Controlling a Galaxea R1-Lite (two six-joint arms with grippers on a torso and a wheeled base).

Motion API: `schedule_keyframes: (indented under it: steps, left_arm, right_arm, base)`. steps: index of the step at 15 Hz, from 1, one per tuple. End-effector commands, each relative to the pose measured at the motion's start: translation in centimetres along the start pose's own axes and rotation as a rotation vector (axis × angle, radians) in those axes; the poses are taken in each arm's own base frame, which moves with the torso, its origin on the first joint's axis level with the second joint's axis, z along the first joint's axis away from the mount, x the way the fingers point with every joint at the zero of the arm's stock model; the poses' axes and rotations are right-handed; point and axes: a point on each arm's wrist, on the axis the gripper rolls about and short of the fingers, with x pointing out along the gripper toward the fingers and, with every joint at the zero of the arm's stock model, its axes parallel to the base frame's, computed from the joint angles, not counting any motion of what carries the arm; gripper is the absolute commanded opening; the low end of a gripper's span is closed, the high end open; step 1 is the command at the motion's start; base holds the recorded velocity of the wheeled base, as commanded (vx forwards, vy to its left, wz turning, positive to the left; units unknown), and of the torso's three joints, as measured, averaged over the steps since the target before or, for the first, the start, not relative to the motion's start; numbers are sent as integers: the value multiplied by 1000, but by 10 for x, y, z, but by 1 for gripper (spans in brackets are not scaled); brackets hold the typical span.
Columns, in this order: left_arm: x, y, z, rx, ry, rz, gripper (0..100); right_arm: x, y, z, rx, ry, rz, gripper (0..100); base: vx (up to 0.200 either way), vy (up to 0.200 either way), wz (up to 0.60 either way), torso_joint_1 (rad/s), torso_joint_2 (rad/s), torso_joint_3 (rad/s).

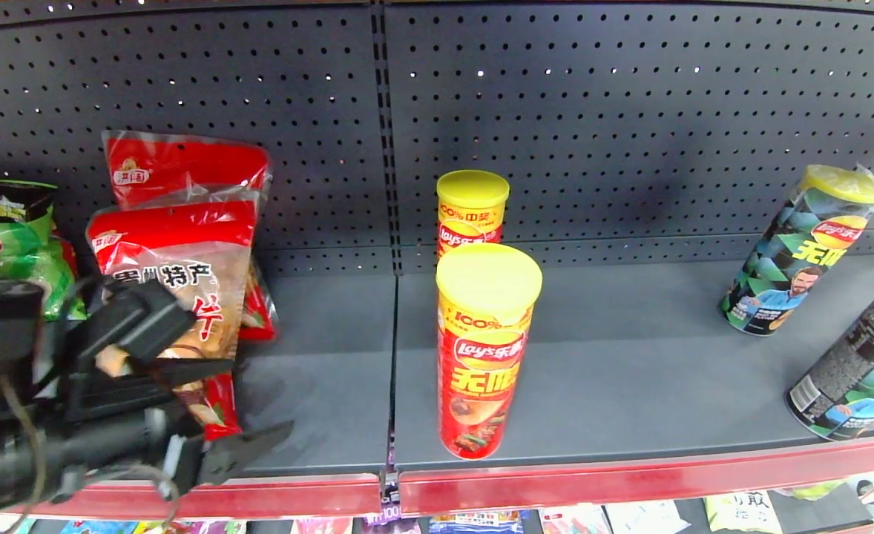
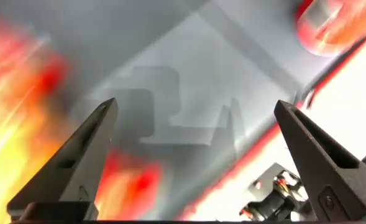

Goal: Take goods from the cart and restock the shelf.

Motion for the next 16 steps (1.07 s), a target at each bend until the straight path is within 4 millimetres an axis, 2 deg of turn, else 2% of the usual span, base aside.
schedule_keyframes:
  steps: [1,2,4,5,7,9,12,13,16]
  left_arm:
    - [-130,-47,-86,-198,-33,290,100]
    - [-147,-65,-103,-241,-29,326,100]
    - [-156,-83,-133,-254,-70,466,100]
    - [-154,-86,-144,-247,-88,479,100]
    - [-140,-88,-171,-217,-142,481,100]
    - [-137,-85,-171,-183,-222,451,100]
    - [-123,-76,-169,-147,-327,472,100]
    - [-116,-71,-168,-122,-407,493,100]
    - [-112,-69,-168,-90,-444,481,100]
  right_arm:
    - [-9,-3,-11,19,27,-165,100]
    - [-14,-3,-20,28,44,-221,100]
    - [-27,0,-38,47,47,-317,100]
    - [-30,2,-49,49,57,-338,100]
    - [-29,6,-85,50,65,-362,100]
    - [-37,9,-95,23,-53,-239,100]
    - [-33,9,-97,23,-81,-219,100]
    - [-30,11,-97,15,-114,-132,100]
    - [-26,10,-99,9,-154,-138,100]
  base:
    - [0,0,0,0,0,0]
    - [0,0,0,0,0,0]
    - [0,0,0,0,0,0]
    - [0,0,0,0,0,0]
    - [0,0,0,0,0,0]
    - [0,0,0,0,0,0]
    - [0,0,0,0,0,0]
    - [0,0,0,0,0,0]
    - [0,0,0,0,0,0]
